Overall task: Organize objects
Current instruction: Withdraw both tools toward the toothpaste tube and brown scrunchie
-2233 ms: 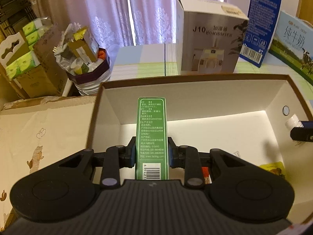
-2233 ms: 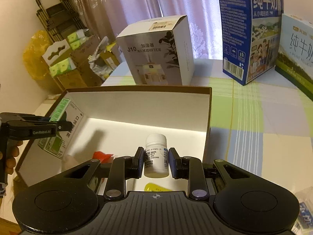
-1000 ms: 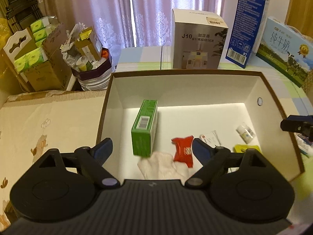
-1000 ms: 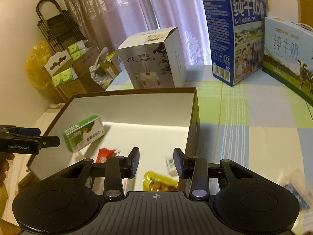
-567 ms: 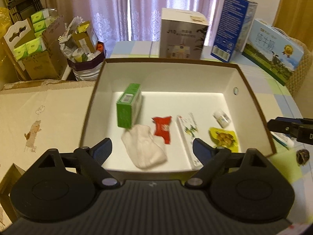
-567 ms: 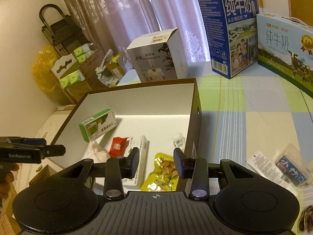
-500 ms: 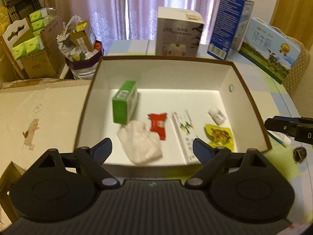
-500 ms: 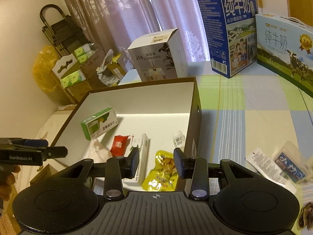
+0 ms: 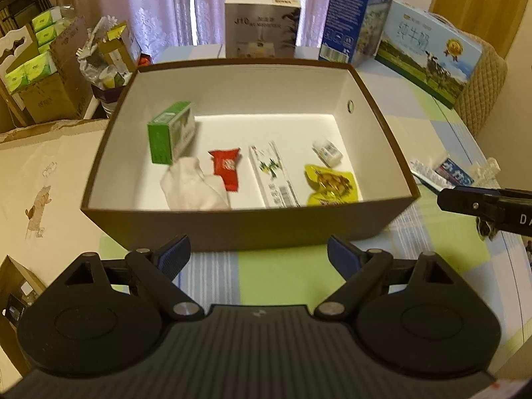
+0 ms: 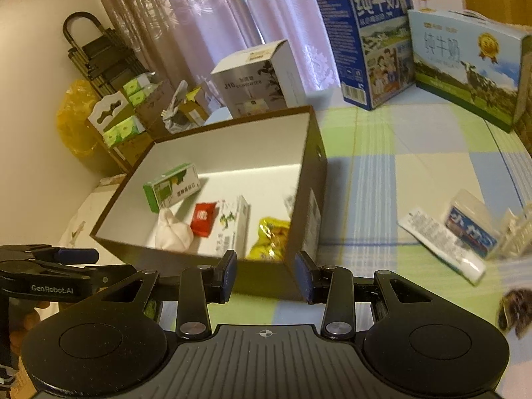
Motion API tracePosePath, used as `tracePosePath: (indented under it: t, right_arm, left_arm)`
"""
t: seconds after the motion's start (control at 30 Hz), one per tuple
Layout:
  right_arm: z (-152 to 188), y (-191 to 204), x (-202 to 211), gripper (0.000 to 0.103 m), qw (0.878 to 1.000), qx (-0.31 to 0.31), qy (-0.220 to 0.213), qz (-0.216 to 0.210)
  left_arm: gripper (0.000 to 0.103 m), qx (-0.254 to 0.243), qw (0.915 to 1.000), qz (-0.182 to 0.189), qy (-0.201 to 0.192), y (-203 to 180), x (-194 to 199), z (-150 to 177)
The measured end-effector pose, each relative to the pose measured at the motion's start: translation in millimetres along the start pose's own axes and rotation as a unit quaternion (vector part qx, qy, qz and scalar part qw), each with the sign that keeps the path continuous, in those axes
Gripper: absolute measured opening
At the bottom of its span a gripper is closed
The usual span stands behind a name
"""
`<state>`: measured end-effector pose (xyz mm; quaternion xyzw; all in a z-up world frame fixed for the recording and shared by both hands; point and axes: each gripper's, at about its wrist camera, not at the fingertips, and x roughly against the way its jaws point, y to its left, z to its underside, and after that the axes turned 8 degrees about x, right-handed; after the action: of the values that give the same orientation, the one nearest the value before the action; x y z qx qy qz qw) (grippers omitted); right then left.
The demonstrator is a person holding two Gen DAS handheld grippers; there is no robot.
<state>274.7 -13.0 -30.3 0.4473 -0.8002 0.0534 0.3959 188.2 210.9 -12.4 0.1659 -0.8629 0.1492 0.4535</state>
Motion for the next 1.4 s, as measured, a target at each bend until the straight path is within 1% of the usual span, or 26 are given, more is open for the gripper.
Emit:
tracePosePath:
  t: [0.27,0.8,1.03,1.4]
  right_arm:
    - [23,-16,18,0.036,1.000,-0.020,0.016,0.001]
    - [54,-53,54,0.036,0.999,-0.030,0.036,0.007]
    - [69,-79,74,0.036,0.998,-0.042,0.042,0.022]
    - [88,-128,102,0.036,0.995,-0.073,0.043,0.054]
  left_arm:
    - [0.087,-0.010,0.9999,0.004,0.014,-26,0,20]
    - [0.087,-0.022,0.9987,0.015,0.044,-86,-1,53]
    - [0.087,-0.033,0.9977,0.025,0.053,-117,-6,63]
    - [0.087,-0.059,0.9954,0.047,0.059,-175,-20,66]
